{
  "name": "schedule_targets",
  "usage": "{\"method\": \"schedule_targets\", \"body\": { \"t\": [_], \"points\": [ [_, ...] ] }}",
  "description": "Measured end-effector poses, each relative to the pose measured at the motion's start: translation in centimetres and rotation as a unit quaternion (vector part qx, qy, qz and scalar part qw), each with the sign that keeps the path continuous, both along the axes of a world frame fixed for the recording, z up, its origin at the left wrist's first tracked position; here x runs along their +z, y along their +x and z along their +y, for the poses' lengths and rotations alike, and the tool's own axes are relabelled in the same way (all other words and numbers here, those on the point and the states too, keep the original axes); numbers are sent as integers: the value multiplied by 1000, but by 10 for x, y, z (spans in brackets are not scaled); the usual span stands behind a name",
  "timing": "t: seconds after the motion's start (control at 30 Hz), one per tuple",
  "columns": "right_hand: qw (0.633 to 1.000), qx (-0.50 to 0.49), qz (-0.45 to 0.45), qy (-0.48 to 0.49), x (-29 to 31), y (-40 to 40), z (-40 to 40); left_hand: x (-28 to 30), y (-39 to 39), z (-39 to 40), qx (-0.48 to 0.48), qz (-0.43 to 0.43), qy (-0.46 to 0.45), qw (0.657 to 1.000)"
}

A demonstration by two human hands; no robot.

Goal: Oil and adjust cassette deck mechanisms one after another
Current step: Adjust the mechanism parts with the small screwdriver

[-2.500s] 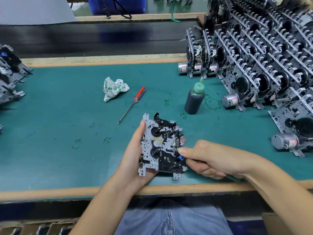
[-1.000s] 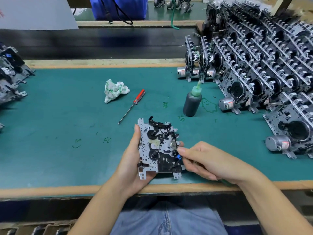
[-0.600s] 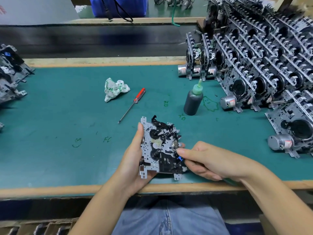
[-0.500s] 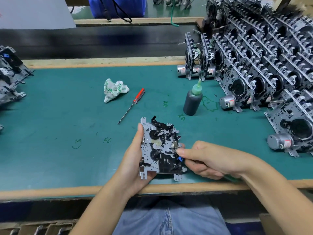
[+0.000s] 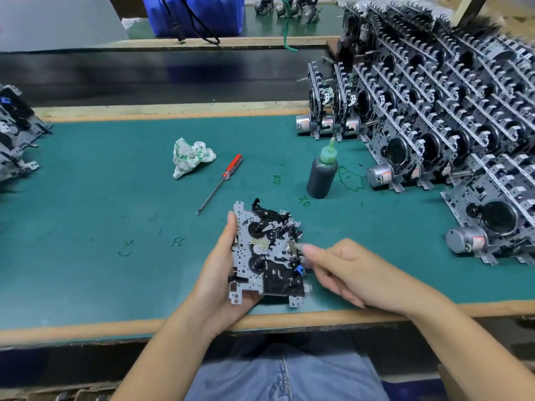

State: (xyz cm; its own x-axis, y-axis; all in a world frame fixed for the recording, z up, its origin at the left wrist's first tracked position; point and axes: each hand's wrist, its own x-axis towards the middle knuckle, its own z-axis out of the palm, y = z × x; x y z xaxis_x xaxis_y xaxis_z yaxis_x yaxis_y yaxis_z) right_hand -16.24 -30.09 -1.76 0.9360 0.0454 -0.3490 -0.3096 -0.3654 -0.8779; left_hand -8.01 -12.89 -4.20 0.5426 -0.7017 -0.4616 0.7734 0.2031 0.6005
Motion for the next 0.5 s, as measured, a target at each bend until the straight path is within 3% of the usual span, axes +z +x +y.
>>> {"method": "schedule_targets", "body": {
  "t": [0.03,0.1,0.2,0.33,0.43,0.5],
  "points": [
    [998,-41,-30,-22,-1,-1,-2,2,2,1,-10,5,-4,1000],
    [973,-112,-102,-177,-4,-2,-10,6,6,4,-53,13,-15,998],
    [876,-90,-147,-450,-3,-4,-22,11,19,9,-143,-1,6,990],
    [880,55,-194,-431,-4,-8,-28,23,41,7,-256,-53,86,961],
    [813,93,-298,-491,-10,-8,-26,35,53,-7,-313,-97,114,938],
    [793,88,-325,-508,-12,-8,-25,42,58,-13,-308,-146,165,925]
  ]
}}
